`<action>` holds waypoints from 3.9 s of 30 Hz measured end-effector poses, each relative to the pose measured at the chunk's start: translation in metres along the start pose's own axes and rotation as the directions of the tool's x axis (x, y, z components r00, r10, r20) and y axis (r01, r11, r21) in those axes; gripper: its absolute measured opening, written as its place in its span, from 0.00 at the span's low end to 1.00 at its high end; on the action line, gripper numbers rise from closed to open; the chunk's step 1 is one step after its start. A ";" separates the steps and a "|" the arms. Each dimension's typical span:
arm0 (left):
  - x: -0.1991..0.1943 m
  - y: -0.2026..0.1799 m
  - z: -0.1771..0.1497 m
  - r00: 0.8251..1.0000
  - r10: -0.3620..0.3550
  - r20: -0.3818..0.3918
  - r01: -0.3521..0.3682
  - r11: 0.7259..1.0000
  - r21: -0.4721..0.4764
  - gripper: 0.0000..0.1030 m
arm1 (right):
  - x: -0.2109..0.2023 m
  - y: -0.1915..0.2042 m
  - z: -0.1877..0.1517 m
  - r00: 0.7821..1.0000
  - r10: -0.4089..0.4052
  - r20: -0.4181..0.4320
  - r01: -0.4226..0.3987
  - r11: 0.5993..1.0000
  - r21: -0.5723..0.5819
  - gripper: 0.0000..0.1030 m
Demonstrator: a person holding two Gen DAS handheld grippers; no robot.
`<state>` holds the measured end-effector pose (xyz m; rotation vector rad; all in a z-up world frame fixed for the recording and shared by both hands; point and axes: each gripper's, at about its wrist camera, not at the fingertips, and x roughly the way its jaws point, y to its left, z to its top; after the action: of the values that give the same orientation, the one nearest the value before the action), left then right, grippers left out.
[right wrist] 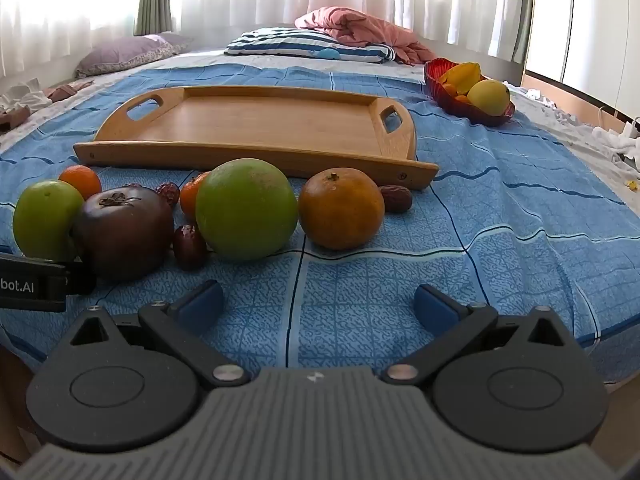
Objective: Organize fruits
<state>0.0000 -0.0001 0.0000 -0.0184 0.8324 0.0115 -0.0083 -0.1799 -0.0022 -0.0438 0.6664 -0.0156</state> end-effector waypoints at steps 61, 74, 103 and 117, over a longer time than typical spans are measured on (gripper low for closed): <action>-0.004 -0.001 -0.003 1.000 0.005 0.024 -0.005 1.000 0.000 1.00 | 0.000 0.001 -0.002 1.000 -0.005 0.002 0.005 1.000 -0.008 1.00; -0.004 -0.002 -0.003 1.000 0.006 0.026 -0.006 1.000 0.001 1.00 | -0.001 0.001 -0.003 1.000 -0.006 0.003 0.006 1.000 -0.009 1.00; -0.008 -0.001 -0.002 0.999 0.003 0.044 -0.004 1.000 0.011 1.00 | -0.002 -0.006 -0.003 1.000 0.017 0.010 -0.017 1.000 0.005 1.00; -0.026 0.001 -0.006 0.992 -0.024 0.124 0.020 0.999 0.030 0.83 | -0.010 0.000 -0.003 0.995 0.026 0.093 -0.024 0.999 -0.025 0.94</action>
<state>-0.0216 0.0010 0.0148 0.0005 0.7073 -0.0199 -0.0185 -0.1801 0.0017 -0.0589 0.5733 0.0181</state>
